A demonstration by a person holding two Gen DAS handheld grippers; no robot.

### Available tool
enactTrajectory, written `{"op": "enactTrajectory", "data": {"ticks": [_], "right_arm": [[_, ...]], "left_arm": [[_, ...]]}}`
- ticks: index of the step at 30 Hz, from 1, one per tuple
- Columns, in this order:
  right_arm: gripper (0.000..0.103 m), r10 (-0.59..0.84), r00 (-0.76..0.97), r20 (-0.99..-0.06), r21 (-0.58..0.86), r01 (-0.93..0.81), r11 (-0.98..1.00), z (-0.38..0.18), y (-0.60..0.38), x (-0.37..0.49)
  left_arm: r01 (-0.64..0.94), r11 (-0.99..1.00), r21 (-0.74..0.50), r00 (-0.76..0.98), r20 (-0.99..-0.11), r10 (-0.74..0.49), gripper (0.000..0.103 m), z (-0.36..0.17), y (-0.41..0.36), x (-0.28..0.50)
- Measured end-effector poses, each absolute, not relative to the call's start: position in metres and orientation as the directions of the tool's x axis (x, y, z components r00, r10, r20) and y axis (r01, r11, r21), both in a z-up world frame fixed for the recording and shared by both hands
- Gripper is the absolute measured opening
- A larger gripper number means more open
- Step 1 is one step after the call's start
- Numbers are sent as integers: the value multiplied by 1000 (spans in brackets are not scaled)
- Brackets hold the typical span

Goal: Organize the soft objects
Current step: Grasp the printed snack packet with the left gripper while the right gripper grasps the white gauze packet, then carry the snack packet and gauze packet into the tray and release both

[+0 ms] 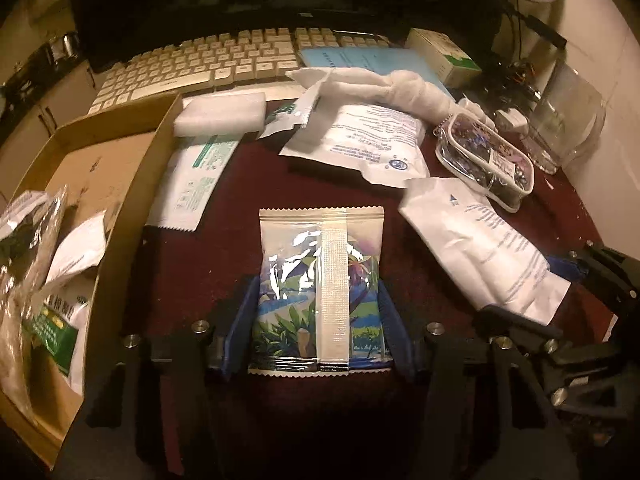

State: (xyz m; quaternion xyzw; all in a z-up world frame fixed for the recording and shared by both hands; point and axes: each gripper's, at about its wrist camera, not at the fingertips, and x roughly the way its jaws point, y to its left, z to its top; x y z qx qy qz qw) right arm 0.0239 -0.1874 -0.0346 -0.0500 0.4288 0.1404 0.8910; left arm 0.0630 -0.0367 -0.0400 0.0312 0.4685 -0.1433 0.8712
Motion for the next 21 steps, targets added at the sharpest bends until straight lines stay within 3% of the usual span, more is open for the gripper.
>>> {"op": "enactTrajectory", "data": {"ticks": [4, 12, 21], "right_arm": [[52, 257, 598, -759, 70, -318, 945, -29, -191, 15], [52, 339, 648, -683, 108, -369, 923, -9, -185, 2], [52, 470, 626, -622, 193, -459, 867, 18, -152, 21]], "left_arm": [[246, 952, -182, 500, -817, -286, 56, -37, -24, 59], [149, 919, -364, 537, -751, -384, 55, -21, 6, 35], [14, 923, -384, 666, -685, -295, 55, 34, 67, 15]]}}
